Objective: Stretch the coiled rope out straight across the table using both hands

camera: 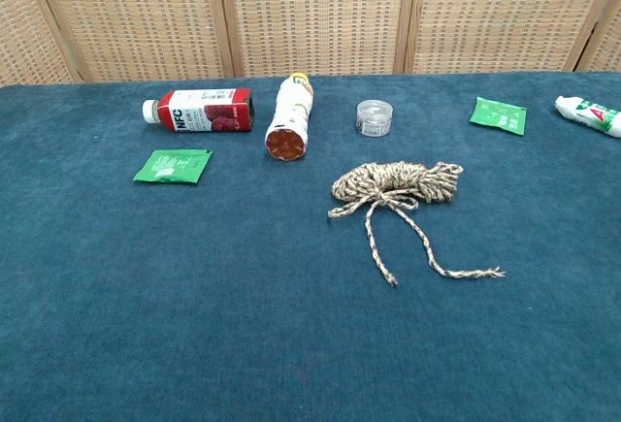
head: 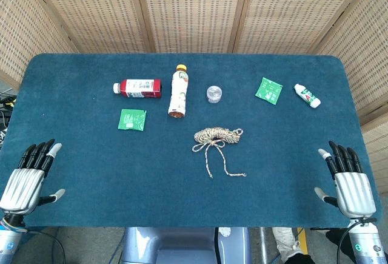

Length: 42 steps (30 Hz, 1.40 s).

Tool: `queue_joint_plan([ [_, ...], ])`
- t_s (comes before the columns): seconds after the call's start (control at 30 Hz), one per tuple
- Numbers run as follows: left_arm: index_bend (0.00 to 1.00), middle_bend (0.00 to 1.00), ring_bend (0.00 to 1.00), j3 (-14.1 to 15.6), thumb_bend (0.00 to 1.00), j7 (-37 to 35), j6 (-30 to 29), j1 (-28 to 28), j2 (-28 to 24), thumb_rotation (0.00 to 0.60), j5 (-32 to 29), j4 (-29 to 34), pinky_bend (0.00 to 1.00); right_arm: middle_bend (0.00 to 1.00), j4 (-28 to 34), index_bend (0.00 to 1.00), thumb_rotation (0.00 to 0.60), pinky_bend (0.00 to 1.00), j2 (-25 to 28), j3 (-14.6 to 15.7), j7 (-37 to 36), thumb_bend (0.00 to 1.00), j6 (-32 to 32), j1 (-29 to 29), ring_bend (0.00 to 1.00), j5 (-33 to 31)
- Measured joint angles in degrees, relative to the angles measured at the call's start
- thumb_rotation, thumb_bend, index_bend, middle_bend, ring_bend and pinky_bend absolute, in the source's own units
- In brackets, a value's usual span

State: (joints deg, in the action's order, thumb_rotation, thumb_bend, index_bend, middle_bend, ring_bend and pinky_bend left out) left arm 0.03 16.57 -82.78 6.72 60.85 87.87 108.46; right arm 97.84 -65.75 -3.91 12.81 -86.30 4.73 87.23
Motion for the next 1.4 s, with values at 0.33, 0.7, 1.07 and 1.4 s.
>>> queue_joint_plan([
  [0.33,0.00,0.00,0.00,-0.03,0.00,0.30,0.15,0.07,0.18,0.600,0.05,-0.05,0.00,0.00,-0.32,0.00,0.600,0.00,-0.29,0.15,0.45,0.00,0.39,0.21,0.00,0.16],
  [0.7,0.00,0.00,0.00,-0.10,0.00,2.06,0.56,0.26,0.82,0.600,-0.25,0.31,0.00,0.00,0.09,0.06,0.600,0.00,-0.37,-0.28,0.66,0.00,5.62,3.30,0.00,-0.09],
  [1.07,0.00,0.00,0.00,-0.95,0.00,5.99,2.21,1.21,2.55,0.600,-3.17,0.44,0.00,0.00,-2.01,0.43,0.600,0.00,-2.82,-3.93,-3.86,0.04,23.96,16.06,0.00,-4.61],
  [1.4,0.00,0.00,0.00,-1.52,0.00,9.23,3.51,2.09,4.29,0.600,-5.89,0.00,0.00,0.01,-8.71,0.50,0.600,0.00,-13.19,-6.24,-1.48,0.27,32.21,23.80,0.00,-12.73],
])
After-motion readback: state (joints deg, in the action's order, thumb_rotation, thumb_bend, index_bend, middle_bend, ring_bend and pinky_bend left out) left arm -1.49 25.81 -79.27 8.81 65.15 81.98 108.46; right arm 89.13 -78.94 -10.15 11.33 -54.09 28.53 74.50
